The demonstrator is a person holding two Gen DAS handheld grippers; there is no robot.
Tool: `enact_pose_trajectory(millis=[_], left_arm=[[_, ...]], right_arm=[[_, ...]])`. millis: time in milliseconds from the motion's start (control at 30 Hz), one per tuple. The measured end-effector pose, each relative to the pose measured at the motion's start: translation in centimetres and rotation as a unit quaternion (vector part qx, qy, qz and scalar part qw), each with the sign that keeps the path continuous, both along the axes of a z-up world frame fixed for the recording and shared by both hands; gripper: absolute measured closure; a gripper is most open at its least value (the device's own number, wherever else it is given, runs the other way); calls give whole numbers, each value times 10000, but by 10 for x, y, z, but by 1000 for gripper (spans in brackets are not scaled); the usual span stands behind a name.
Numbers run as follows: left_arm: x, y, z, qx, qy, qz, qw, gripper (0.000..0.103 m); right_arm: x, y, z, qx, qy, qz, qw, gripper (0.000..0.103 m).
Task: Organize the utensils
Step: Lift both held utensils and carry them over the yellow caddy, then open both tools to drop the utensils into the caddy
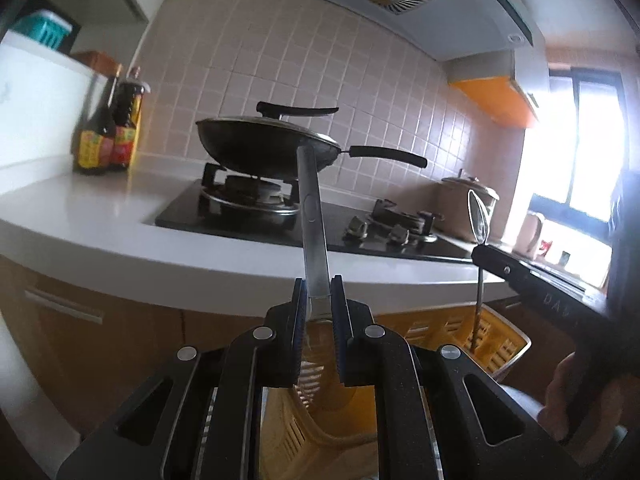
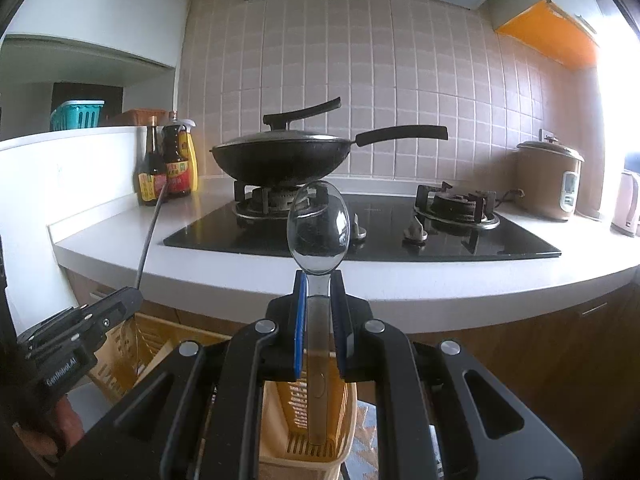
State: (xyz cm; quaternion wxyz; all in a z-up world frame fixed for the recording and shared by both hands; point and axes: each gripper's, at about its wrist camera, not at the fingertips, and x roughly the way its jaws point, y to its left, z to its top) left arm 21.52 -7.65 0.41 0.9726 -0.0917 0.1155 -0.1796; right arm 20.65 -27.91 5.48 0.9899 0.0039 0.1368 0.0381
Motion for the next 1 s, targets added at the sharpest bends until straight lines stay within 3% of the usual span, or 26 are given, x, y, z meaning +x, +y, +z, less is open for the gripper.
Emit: enact_pose_trajectory(millis=[667,900,1000], left_arm=[[-18,-6,-6,586,-596,296,9961,92],[-30,-1,-7,745,-595,206,9952,91],[-33,4,-6,644,-497,179,9965,89]], right_arm=[[1,-2,-17,69,164,72,9998,93],[-3,-3,-19,-19,187,114,9998,93],[-3,-4,-21,5,284,177,9994,93]])
